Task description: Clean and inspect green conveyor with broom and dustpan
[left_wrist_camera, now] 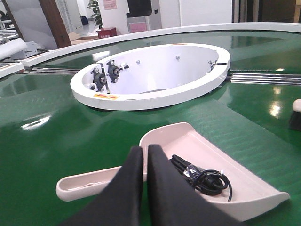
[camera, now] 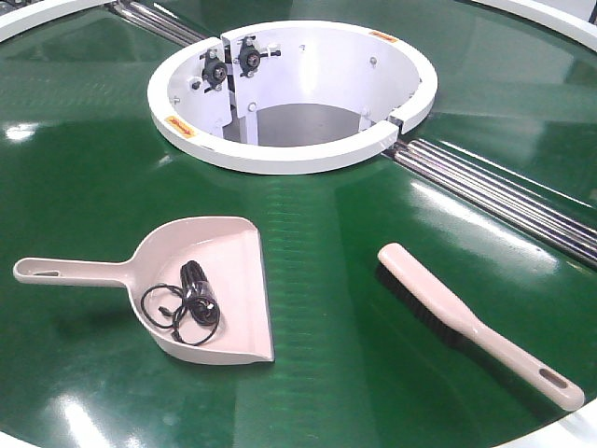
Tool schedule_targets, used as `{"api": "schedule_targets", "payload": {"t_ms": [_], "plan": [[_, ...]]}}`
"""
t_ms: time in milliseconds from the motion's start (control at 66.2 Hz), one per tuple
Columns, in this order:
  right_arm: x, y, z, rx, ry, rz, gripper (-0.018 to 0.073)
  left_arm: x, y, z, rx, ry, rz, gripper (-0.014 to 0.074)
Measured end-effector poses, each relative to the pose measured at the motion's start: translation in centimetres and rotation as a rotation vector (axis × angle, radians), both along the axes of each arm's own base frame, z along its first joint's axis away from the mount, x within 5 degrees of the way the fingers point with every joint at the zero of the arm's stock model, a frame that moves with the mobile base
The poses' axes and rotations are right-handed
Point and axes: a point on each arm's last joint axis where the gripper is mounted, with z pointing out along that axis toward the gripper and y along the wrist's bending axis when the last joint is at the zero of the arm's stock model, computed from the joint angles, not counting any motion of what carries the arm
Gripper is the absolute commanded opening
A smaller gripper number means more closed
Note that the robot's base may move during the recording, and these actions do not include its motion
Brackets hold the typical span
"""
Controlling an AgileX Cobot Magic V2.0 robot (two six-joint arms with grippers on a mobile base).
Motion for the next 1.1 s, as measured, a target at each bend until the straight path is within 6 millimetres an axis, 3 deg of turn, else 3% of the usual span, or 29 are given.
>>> {"api": "schedule_targets", "payload": {"t_ms": [196, 423, 726, 1103], "plan": [[0.0, 0.0, 0.0, 0.001, 0.0, 0.0, -0.0008, 0.0, 0.1, -0.6, -0.015, 0.008, 0.011, -0.0007], [0.0, 0.0, 0.0, 0.001, 0.0, 0.0, -0.0008, -0.6, 1.2, -4.9, -0.167, 0.026, 0.152, -0.0007], [0.0, 0.0, 0.0, 0.001, 0.0, 0.0, -0.0008, -2.0, 1.7, -4.6, -0.184, -0.109, 0.189, -0.0007], [0.0, 0.0, 0.0, 0.001, -0.003, 0.0, -0.0008, -2.2, 1.8, -5.0, -0.197, -0.074, 0.193, -0.0007]]}}
